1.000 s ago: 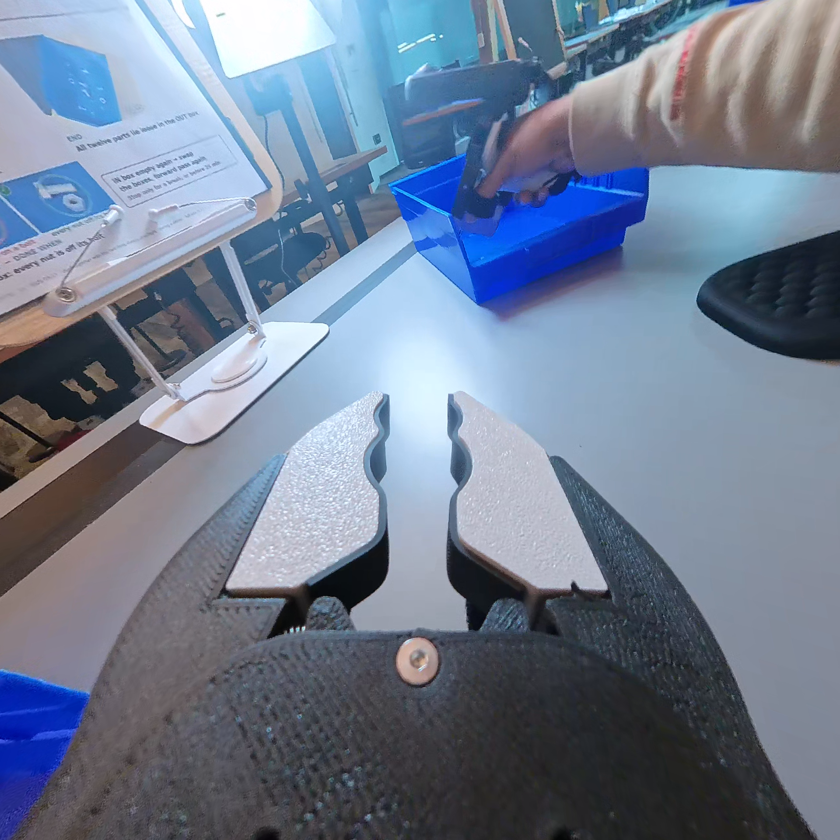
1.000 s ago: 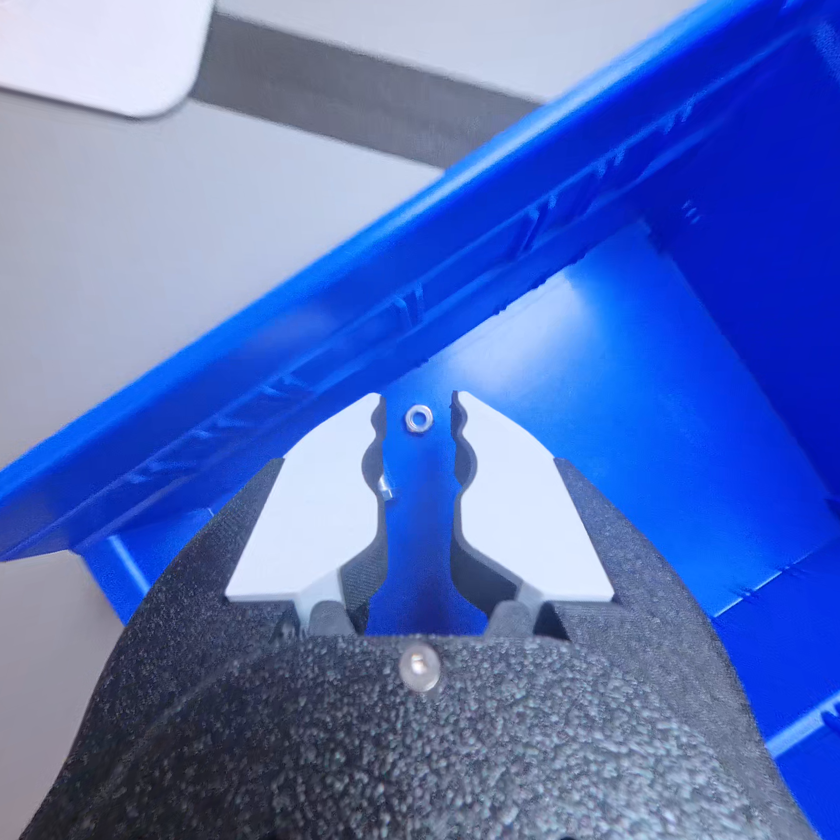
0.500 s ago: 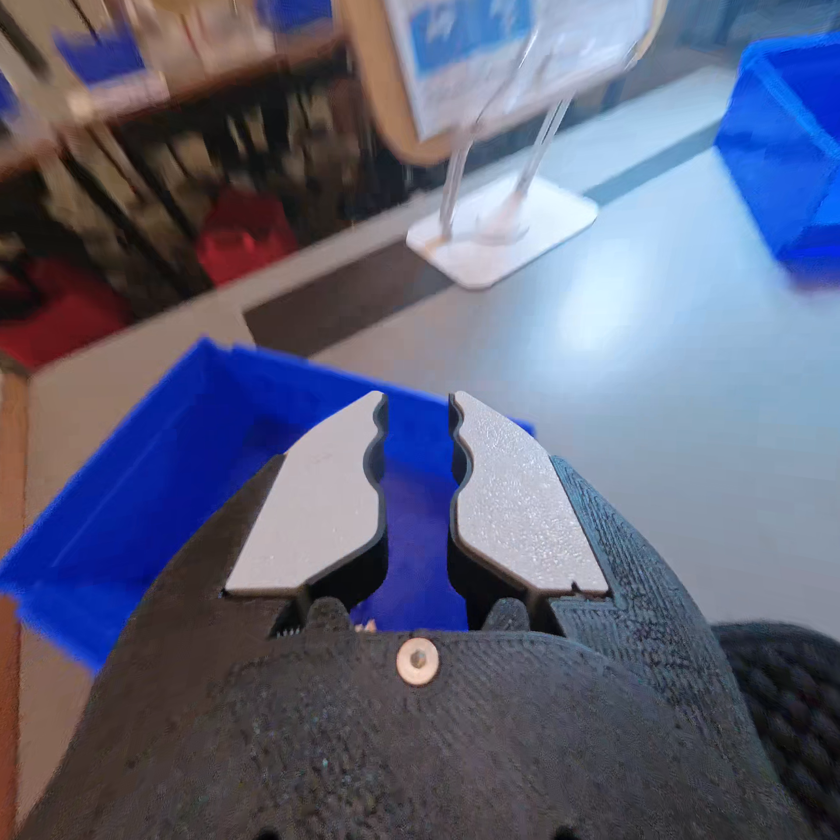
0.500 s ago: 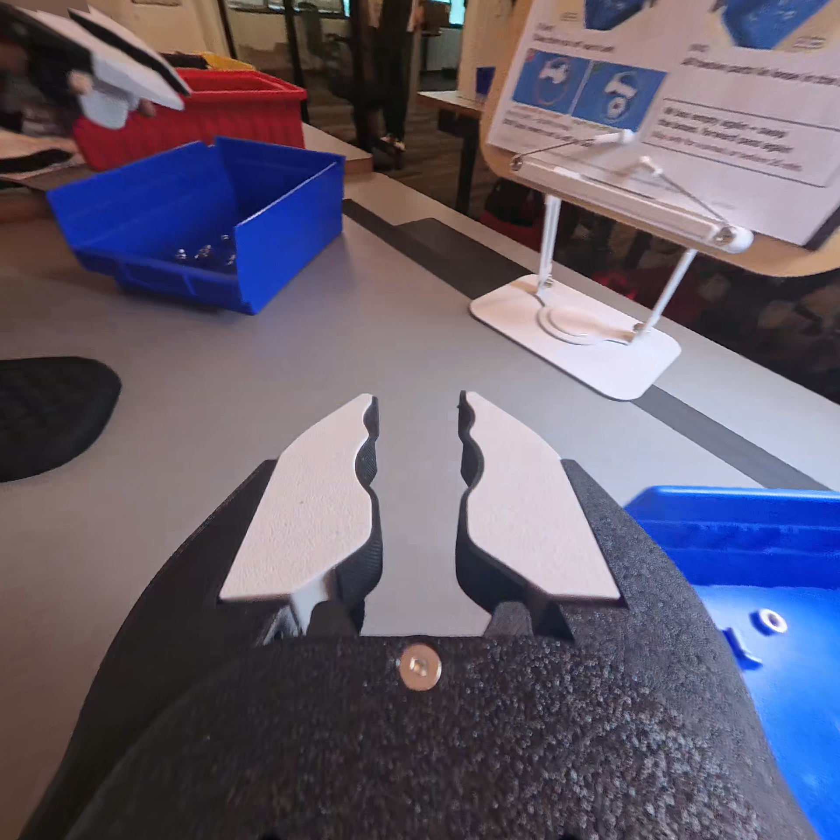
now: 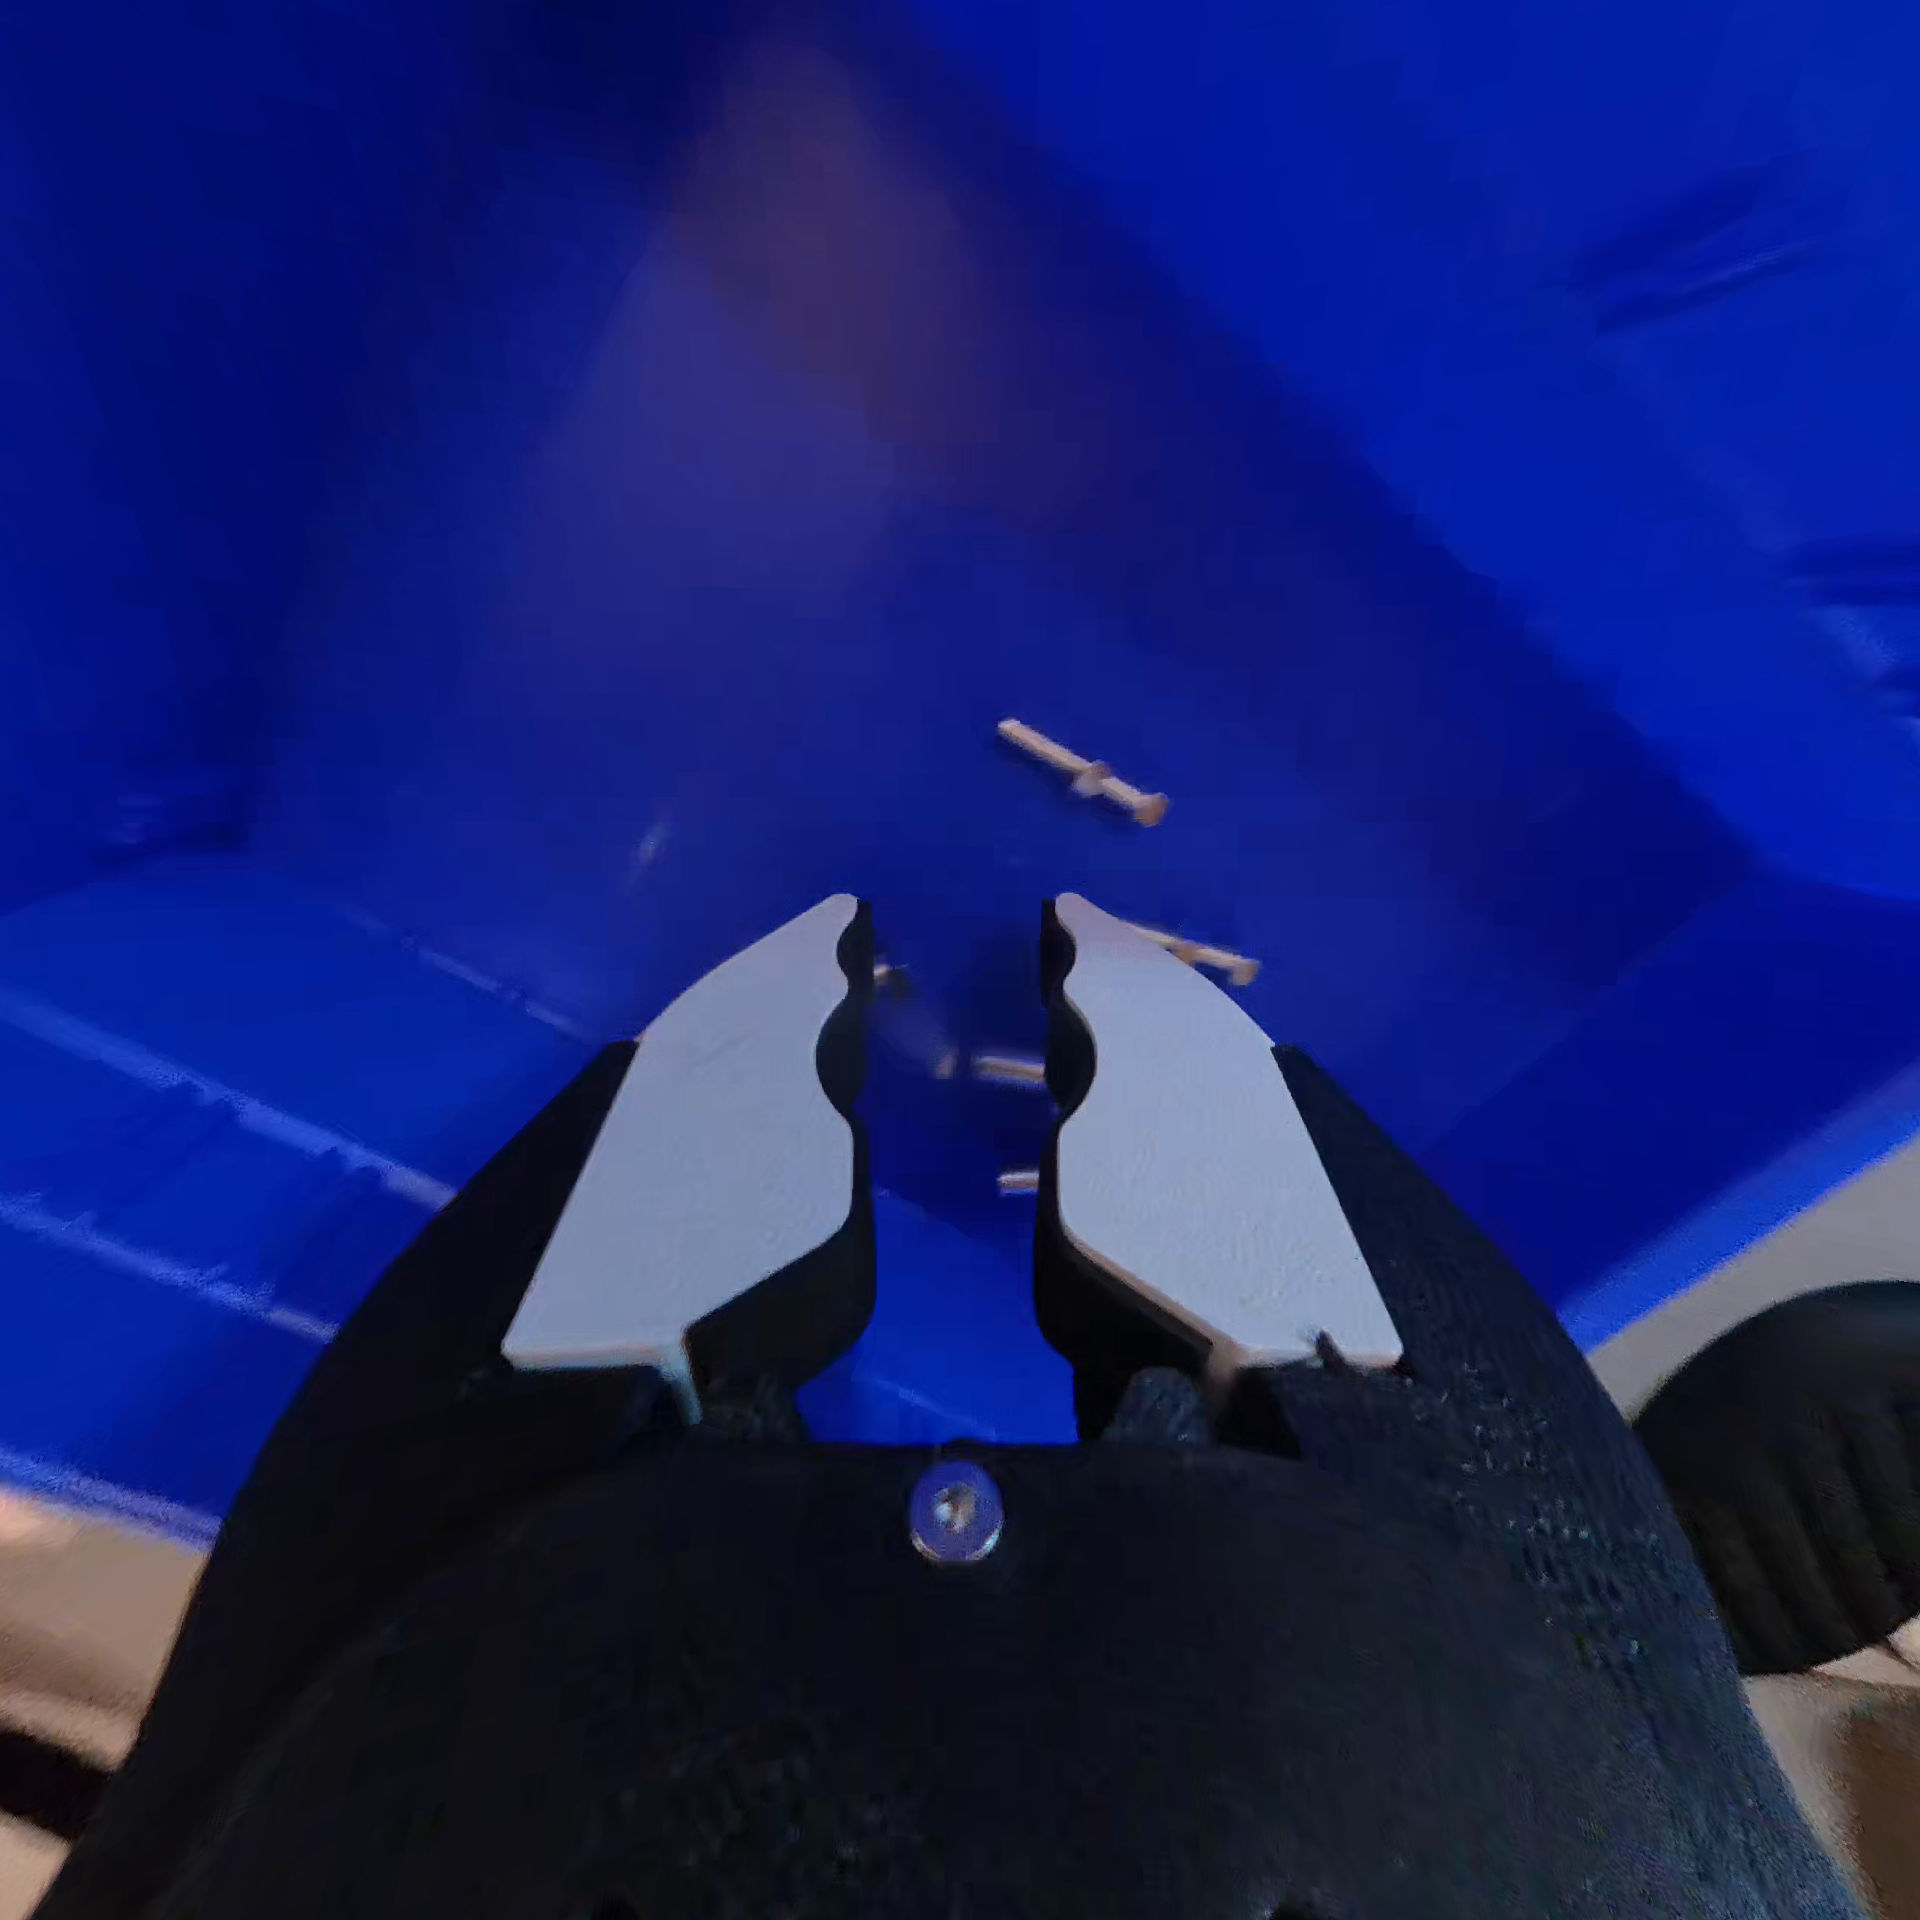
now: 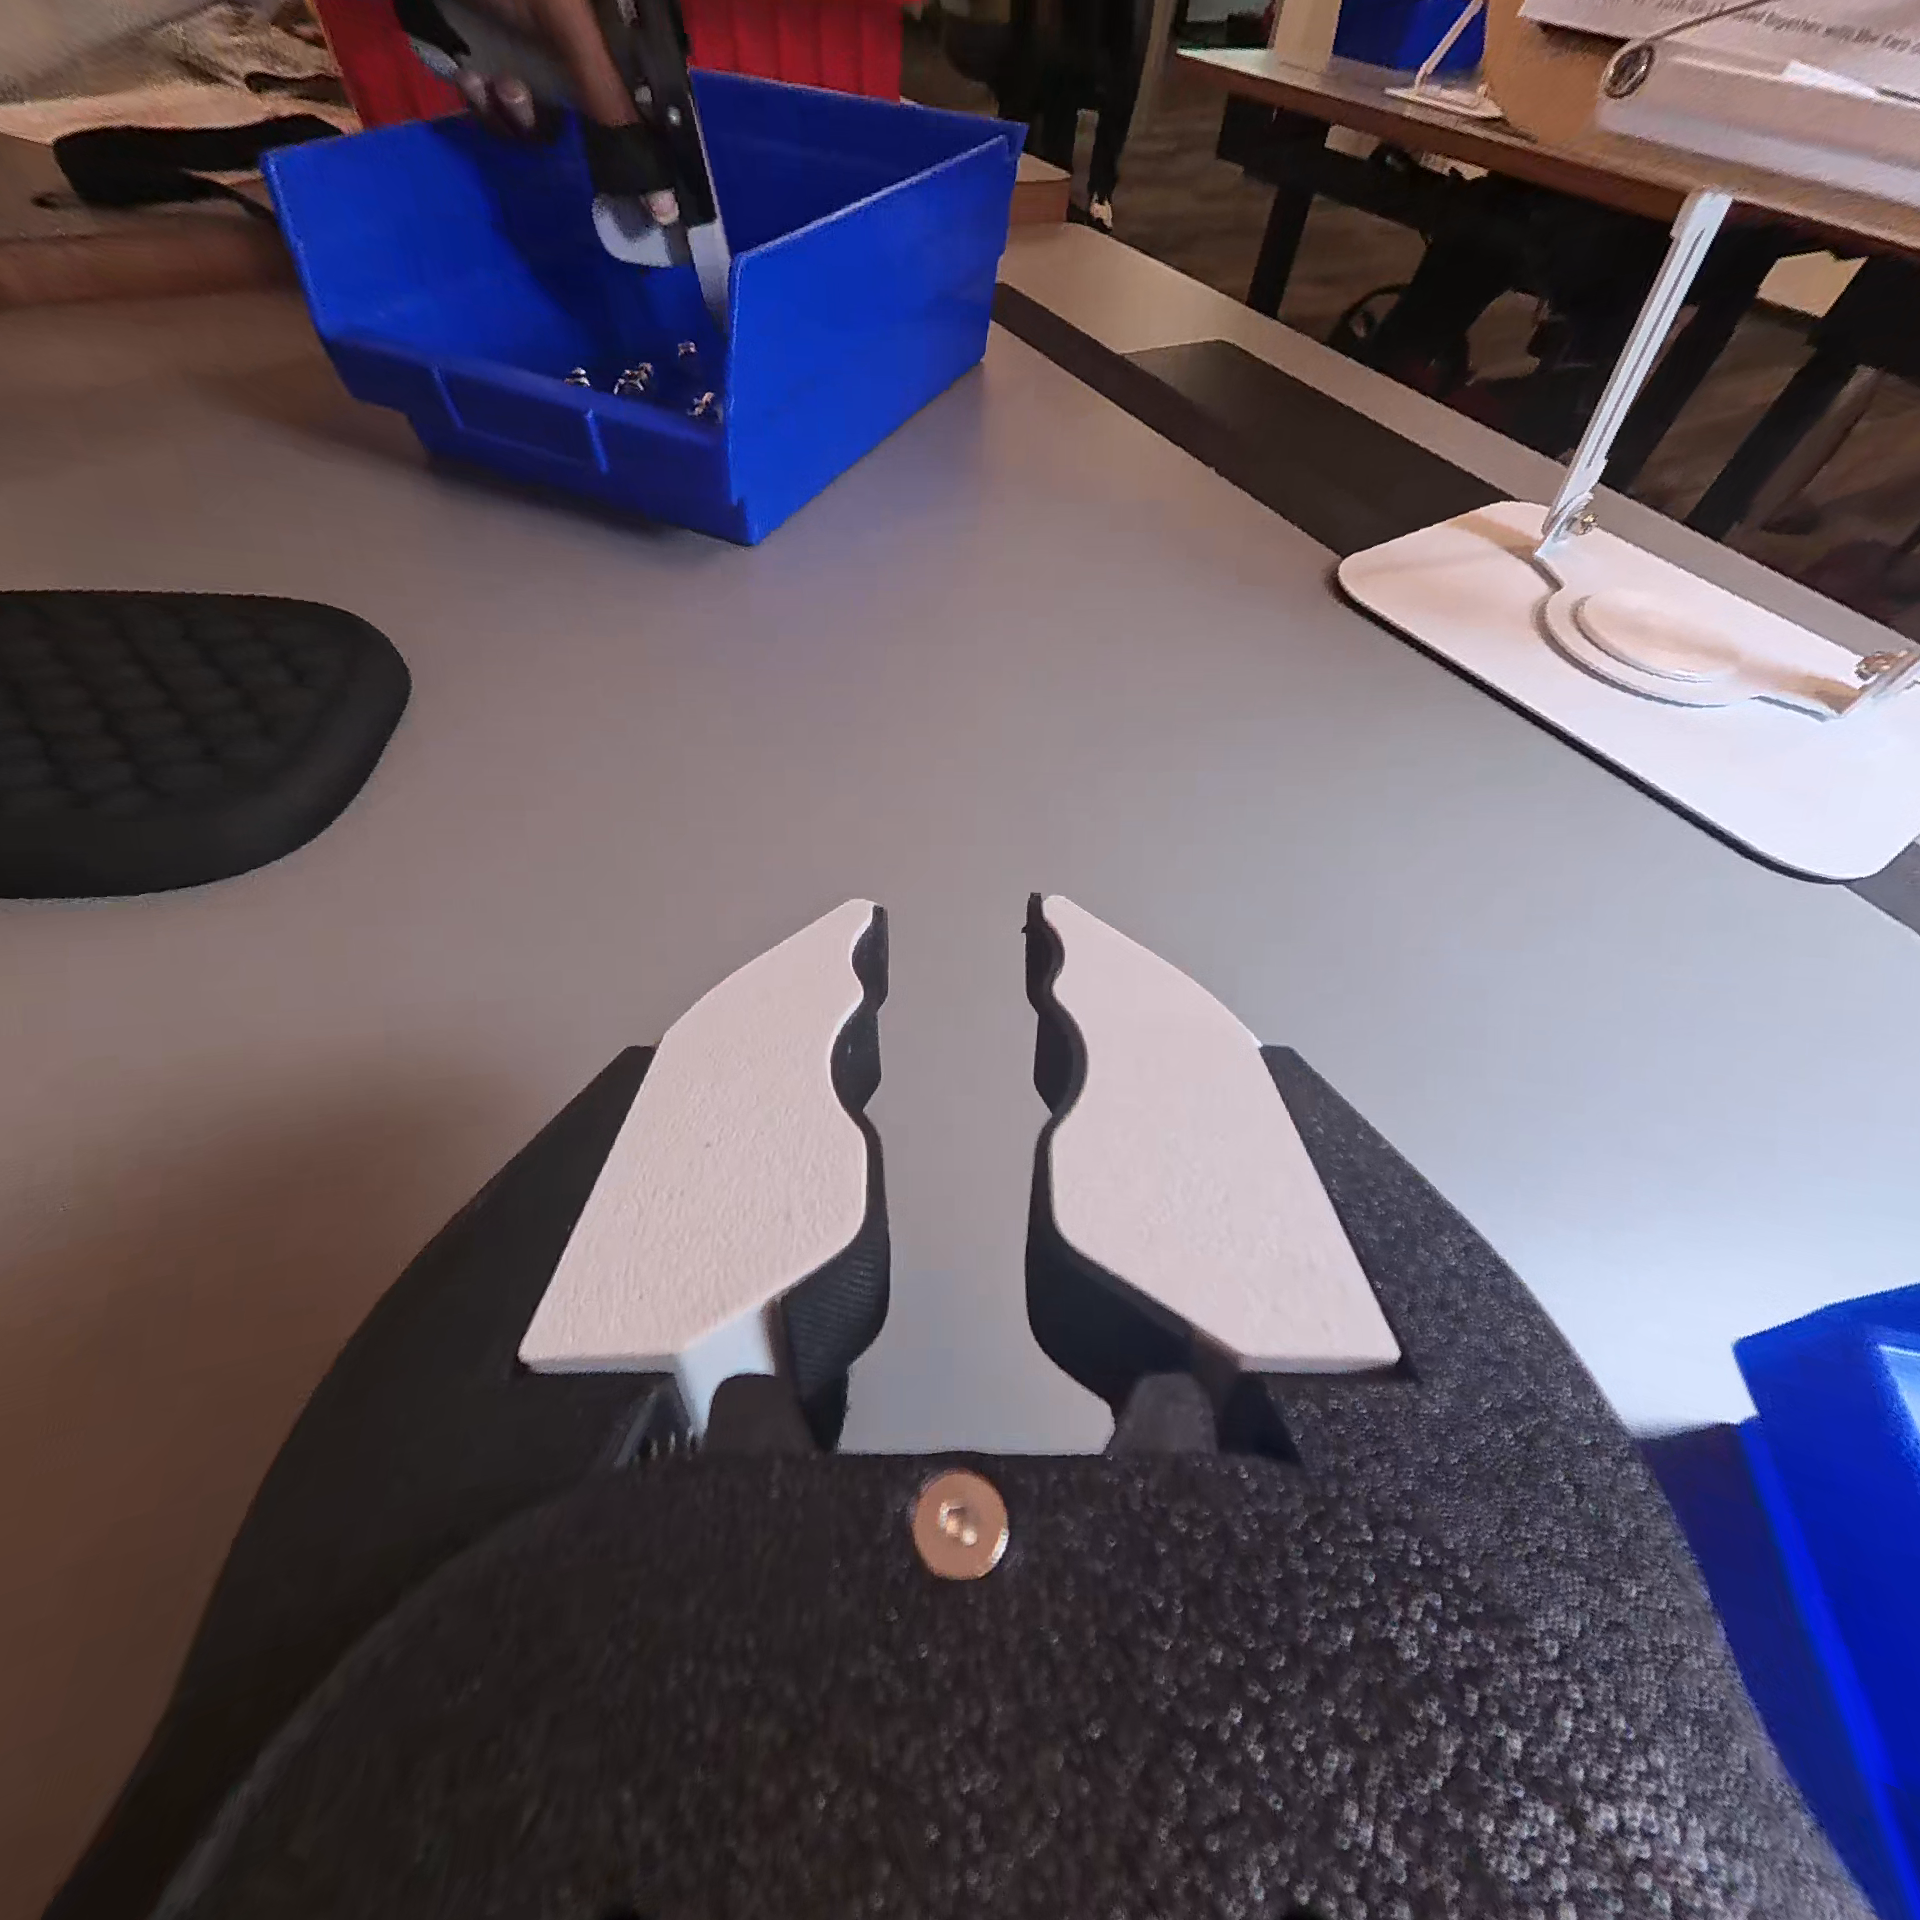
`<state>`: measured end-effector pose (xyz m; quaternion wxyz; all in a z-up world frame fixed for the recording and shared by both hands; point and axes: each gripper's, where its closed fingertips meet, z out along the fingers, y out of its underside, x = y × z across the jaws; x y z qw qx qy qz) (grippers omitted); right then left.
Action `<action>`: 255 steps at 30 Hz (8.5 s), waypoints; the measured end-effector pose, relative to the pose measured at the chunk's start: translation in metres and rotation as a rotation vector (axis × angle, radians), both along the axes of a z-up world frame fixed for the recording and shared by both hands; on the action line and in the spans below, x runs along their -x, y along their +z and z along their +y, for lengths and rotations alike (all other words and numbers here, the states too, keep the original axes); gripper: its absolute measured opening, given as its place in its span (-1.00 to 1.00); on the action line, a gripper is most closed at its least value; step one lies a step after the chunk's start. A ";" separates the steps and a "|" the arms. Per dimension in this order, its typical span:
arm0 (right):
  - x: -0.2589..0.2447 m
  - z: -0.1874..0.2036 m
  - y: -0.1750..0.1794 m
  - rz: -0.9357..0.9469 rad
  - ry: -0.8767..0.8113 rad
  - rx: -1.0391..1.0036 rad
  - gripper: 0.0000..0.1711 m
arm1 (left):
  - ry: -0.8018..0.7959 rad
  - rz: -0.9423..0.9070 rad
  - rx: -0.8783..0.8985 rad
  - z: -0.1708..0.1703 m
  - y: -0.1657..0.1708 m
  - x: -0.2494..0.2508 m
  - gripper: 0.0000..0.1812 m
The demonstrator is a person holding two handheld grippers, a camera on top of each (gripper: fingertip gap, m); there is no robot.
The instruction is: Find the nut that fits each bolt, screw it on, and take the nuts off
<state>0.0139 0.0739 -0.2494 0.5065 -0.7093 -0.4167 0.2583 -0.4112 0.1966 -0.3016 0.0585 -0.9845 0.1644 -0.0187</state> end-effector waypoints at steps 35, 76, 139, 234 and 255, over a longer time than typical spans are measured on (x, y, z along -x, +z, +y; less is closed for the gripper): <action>0.076 -0.058 0.070 0.557 0.305 0.260 -0.60 | -1.008 -0.094 -1.451 -0.152 0.128 -0.333 -0.94; 0.084 -0.079 0.042 0.167 0.307 -0.248 -0.83 | -1.029 -1.048 -0.982 -0.209 0.114 -0.357 -0.92; 0.072 -0.060 0.048 0.353 0.253 0.039 -0.83 | -0.915 -1.158 -0.874 -0.203 0.117 -0.353 -0.74; 0.077 -0.060 0.036 0.308 0.251 0.066 -0.83 | -0.922 -1.085 -0.923 -0.200 0.110 -0.358 -0.73; 0.066 -0.047 0.040 0.310 0.204 0.036 -0.83 | -0.436 -0.917 -1.048 -0.107 0.108 -0.299 -0.78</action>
